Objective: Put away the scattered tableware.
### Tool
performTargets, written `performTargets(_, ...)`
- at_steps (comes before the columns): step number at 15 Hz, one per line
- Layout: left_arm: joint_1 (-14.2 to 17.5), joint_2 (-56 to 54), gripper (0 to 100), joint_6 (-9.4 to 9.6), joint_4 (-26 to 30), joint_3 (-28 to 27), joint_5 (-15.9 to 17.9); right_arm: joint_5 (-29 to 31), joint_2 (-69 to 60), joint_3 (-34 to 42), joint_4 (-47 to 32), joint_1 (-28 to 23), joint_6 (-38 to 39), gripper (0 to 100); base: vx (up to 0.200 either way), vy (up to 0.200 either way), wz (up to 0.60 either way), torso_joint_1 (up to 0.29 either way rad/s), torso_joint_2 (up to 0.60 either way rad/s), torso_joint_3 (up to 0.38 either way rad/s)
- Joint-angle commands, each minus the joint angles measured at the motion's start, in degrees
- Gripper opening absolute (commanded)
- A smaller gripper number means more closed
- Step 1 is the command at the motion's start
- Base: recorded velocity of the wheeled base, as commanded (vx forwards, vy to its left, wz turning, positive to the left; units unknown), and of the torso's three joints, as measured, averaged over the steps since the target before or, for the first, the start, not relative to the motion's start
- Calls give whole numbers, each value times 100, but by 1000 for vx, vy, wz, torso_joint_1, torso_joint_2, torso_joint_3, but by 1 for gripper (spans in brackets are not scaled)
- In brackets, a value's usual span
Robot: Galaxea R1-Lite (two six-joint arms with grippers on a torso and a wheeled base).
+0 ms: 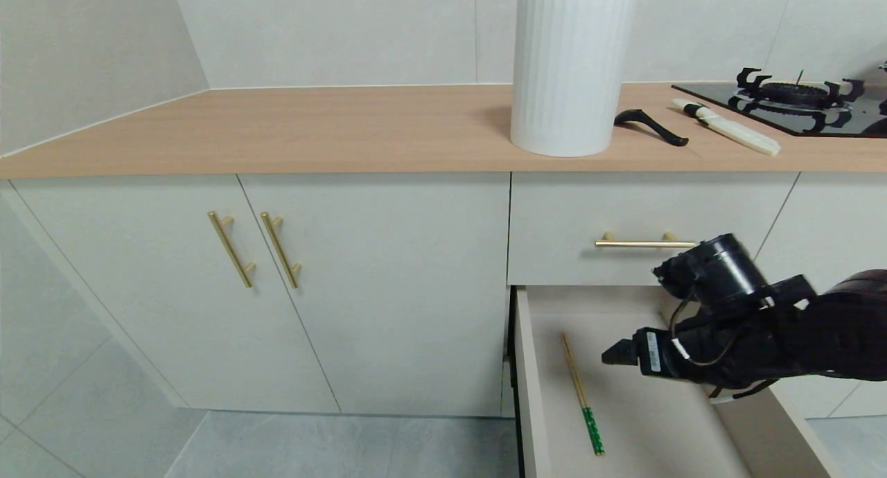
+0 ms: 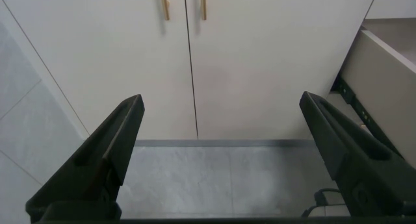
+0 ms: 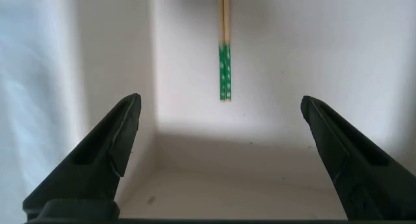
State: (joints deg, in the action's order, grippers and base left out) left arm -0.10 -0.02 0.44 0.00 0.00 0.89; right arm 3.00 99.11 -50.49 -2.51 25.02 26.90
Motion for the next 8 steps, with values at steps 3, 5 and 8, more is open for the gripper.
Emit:
performTargets(3,1,2,100,0,0,0,-1,-19,-1799,22,-136,-410,-476,100,0,0,0,0,0,0)
performTargets(5,1,2,100,0,0,0,-1,-19,-1966,22,-118,-550,-590,100,0,0,0,0,0,0)
performTargets(8,1,2,100,0,0,0,-1,-19,-2141,31,-109,-744,-748,100,0,0,0,0,0,0)
